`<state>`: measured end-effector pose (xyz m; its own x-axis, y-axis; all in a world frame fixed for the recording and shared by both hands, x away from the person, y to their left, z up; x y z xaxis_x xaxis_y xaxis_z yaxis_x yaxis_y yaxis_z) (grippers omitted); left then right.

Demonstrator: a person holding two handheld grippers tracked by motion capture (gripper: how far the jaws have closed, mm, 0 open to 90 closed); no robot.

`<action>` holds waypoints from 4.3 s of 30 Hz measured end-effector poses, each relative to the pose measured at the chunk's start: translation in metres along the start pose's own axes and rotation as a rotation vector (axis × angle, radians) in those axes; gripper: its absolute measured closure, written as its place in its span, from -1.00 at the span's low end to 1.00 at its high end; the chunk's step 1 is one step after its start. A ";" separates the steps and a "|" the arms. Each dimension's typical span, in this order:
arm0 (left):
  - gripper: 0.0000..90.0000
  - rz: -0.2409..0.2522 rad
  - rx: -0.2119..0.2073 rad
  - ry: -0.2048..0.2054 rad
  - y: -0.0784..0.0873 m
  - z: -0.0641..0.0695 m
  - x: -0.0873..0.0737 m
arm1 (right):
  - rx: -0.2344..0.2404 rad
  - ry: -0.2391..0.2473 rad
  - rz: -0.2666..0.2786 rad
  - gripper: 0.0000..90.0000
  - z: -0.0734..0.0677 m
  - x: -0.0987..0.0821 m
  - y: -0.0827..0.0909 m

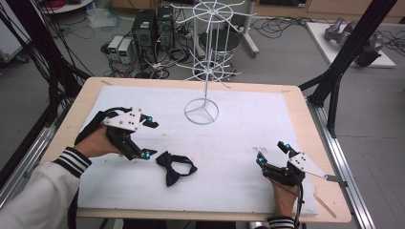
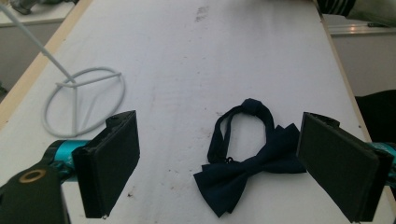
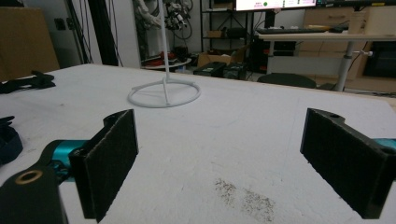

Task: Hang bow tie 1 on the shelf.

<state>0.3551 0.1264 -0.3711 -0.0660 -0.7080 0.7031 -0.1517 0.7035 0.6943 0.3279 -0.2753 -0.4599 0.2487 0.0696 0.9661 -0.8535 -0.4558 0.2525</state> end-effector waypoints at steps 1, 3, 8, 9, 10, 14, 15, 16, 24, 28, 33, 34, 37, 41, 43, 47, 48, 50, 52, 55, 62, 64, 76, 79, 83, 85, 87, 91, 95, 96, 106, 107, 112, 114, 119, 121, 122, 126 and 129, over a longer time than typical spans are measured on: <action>-0.70 -0.007 -0.006 -0.006 -0.002 0.001 0.000 | 0.000 0.000 0.000 -0.77 0.000 0.000 0.000; -0.70 -0.018 -0.012 -0.009 -0.004 0.001 -0.001 | 0.000 0.000 0.000 -0.76 0.000 0.000 0.000; -0.70 -0.073 -0.055 -0.028 -0.017 0.004 -0.002 | 0.000 0.001 -0.001 -0.76 0.000 0.000 0.000; -0.70 -0.073 -0.055 -0.028 -0.017 0.004 -0.002 | 0.000 0.001 0.000 -0.77 0.000 0.000 0.000; -0.69 -0.088 -0.067 -0.035 -0.021 0.006 -0.001 | 0.000 -0.001 0.000 -0.77 0.000 0.000 0.000; -0.69 -0.109 -0.082 -0.054 -0.027 0.006 0.000 | -0.001 0.004 0.001 -0.77 0.000 0.000 0.000; -0.69 -0.126 -0.088 -0.056 -0.030 0.007 -0.001 | 0.000 0.002 0.001 -0.77 0.000 0.000 0.000; -0.69 -0.126 -0.088 -0.056 -0.030 0.007 -0.001 | -0.001 0.004 0.001 -0.76 0.000 0.000 0.000; -0.67 -0.196 -0.126 -0.080 -0.044 0.013 -0.007 | -0.001 0.003 0.001 -0.77 0.000 0.000 0.000; -0.66 -0.226 -0.143 -0.098 -0.051 0.014 -0.008 | -0.003 0.005 0.002 -0.76 0.000 0.000 0.000; -0.65 -0.255 -0.157 -0.111 -0.058 0.014 -0.009 | -0.001 0.004 0.002 -0.76 0.000 0.000 0.000; -0.65 -0.263 -0.160 -0.116 -0.061 0.015 -0.010 | -0.001 0.006 0.003 -0.76 0.000 0.000 0.000; -0.65 -0.289 -0.173 -0.120 -0.066 0.016 -0.012 | 0.000 0.000 0.002 -0.76 0.000 0.000 0.000; -0.63 -0.316 -0.187 -0.129 -0.072 0.018 -0.015 | 0.000 0.003 0.002 -0.76 0.000 0.000 0.000; -0.62 -0.331 -0.197 -0.134 -0.075 0.019 -0.017 | -0.001 0.002 0.003 -0.76 0.000 0.000 0.000; -0.59 -0.366 -0.209 -0.147 -0.081 0.022 -0.021 | -0.001 0.002 0.003 -0.77 0.000 0.000 0.000; -0.59 -0.373 -0.215 -0.154 -0.083 0.022 -0.022 | -0.002 0.003 0.003 -0.77 0.000 0.000 0.000; -0.59 -0.375 -0.215 -0.154 -0.085 0.022 -0.022 | -0.002 0.003 0.005 -0.76 0.000 0.000 0.000; -0.58 -0.377 -0.218 -0.158 -0.087 0.022 -0.023 | -0.002 0.002 0.007 -0.76 0.000 0.000 0.000; -0.56 -0.398 -0.225 -0.171 -0.090 0.022 -0.026 | -0.003 0.000 0.005 -0.76 0.000 0.000 0.000; -0.54 -0.428 -0.229 -0.184 -0.094 0.023 -0.029 | -0.005 0.005 0.008 -0.76 0.001 0.000 0.000; -0.54 -0.443 -0.237 -0.191 -0.096 0.025 -0.029 | -0.005 0.004 0.008 -0.76 0.001 0.000 0.000; -0.43 -0.481 -0.243 -0.231 -0.100 0.028 -0.032 | -0.007 0.002 0.010 -0.77 0.001 0.000 0.000; -0.38 -0.490 -0.244 -0.237 -0.102 0.028 -0.033 | -0.007 0.002 0.010 -0.77 0.001 0.000 0.000; -0.31 -0.494 -0.252 -0.239 -0.103 0.027 -0.034 | -0.007 0.000 0.010 -0.77 0.001 0.000 0.000; -0.27 -0.497 -0.257 -0.236 -0.103 0.027 -0.035 | -0.005 -0.003 0.012 -0.77 0.001 0.001 0.000; -0.23 -0.493 -0.253 -0.234 -0.104 0.026 -0.035 | -0.004 -0.002 0.012 -0.77 0.001 0.001 0.000; -0.07 -0.503 -0.252 -0.240 -0.105 0.025 -0.037 | -0.005 -0.006 0.010 -0.76 0.001 0.000 0.001; 0.13 -0.511 -0.231 -0.253 -0.105 0.021 -0.039 | -0.005 -0.006 0.010 -0.77 0.001 0.000 0.001; 0.32 -0.521 -0.225 -0.255 -0.105 0.020 -0.040 | -0.005 -0.003 0.012 -0.77 0.001 0.001 0.000; 0.63 -0.522 -0.214 -0.228 -0.106 0.019 -0.038 | -0.007 0.001 0.009 -0.77 0.001 0.000 0.000; 0.64 -0.523 -0.214 -0.221 -0.106 0.019 -0.038 | -0.007 0.000 0.010 -0.77 0.001 0.000 0.000; 0.65 -0.522 -0.208 -0.210 -0.106 0.019 -0.038 | -0.006 -0.003 0.010 -0.77 0.001 0.000 0.001; 0.65 -0.515 -0.205 -0.196 -0.106 0.019 -0.039 | -0.005 -0.004 0.011 -0.76 0.001 0.000 0.001; 0.66 -0.490 -0.189 -0.171 -0.104 0.017 -0.039 | -0.005 -0.003 0.010 -0.77 0.001 0.000 0.001; 0.66 -0.486 -0.182 -0.169 -0.104 0.016 -0.039 | -0.005 -0.003 0.010 -0.77 0.001 0.000 0.001; 0.66 -0.479 -0.177 -0.162 -0.103 0.015 -0.038 | -0.005 -0.003 0.010 -0.77 0.001 0.000 0.001; 0.66 -0.442 -0.151 -0.133 -0.097 0.010 -0.035 | -0.006 -0.002 0.010 -0.77 0.001 0.000 0.000; 0.66 -0.425 -0.139 -0.120 -0.095 0.008 -0.033 | -0.007 -0.003 0.010 -0.77 0.001 0.000 0.000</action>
<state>0.3640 0.0827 -0.4615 -0.1416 -0.9316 0.3349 -0.0573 0.3454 0.9367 0.3280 -0.2761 -0.4595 0.2412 0.0624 0.9685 -0.8590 -0.4507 0.2430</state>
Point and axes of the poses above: each handheld gripper's, and its own axes: y roughly backward along the jaws, x roughly out of its top, z roughly to its right, the point moved 7 cm from there along -y, roughly forward along the jaws, and after that the axes turned 8 degrees about -z, right-handed, at the moved point
